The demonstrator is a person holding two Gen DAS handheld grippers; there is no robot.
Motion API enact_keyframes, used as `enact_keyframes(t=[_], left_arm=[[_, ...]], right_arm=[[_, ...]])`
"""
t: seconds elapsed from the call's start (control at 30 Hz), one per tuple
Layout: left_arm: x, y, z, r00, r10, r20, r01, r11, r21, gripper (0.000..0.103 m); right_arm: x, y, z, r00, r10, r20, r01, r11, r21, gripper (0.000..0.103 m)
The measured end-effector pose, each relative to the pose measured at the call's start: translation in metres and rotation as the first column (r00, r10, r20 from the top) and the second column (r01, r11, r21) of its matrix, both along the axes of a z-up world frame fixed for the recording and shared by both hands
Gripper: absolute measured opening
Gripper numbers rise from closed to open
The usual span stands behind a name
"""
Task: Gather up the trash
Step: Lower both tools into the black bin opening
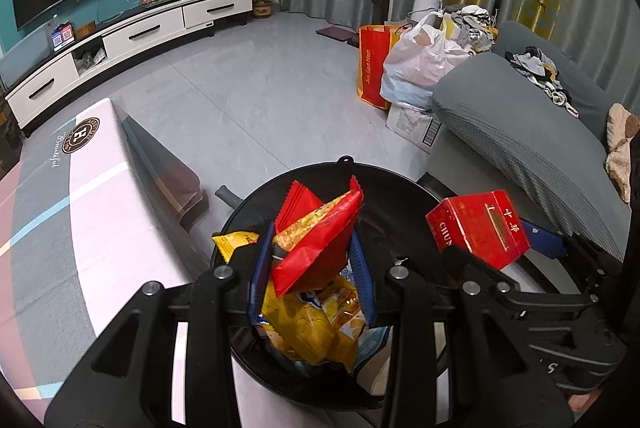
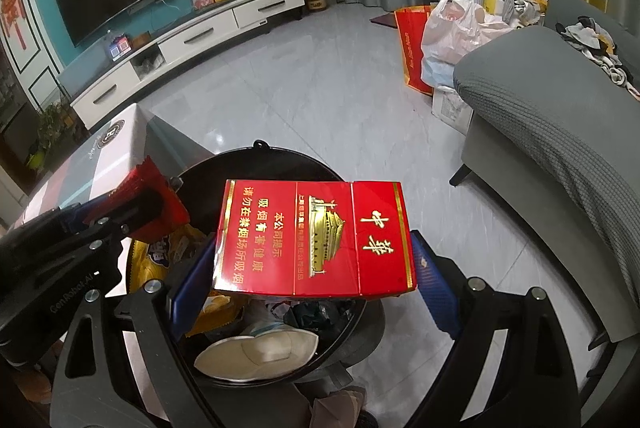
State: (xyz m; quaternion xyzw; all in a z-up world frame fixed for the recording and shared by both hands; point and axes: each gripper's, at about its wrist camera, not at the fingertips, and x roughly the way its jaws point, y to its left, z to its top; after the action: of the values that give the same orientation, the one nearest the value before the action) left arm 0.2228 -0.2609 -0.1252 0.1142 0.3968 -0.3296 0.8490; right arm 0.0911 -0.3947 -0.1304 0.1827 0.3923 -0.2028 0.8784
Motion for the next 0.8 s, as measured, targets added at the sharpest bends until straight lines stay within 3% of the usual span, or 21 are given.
enact_keyframes(t=[0.8], left_arm=[[0.0028, -0.0075, -0.0035, 1.000, -0.008, -0.015, 0.009, 0.999, 0.034, 0.039]], right_arm=[[0.0060, 0.0000, -0.0092, 0.999, 0.008, -0.032, -0.008, 1.000, 0.001, 0.089]])
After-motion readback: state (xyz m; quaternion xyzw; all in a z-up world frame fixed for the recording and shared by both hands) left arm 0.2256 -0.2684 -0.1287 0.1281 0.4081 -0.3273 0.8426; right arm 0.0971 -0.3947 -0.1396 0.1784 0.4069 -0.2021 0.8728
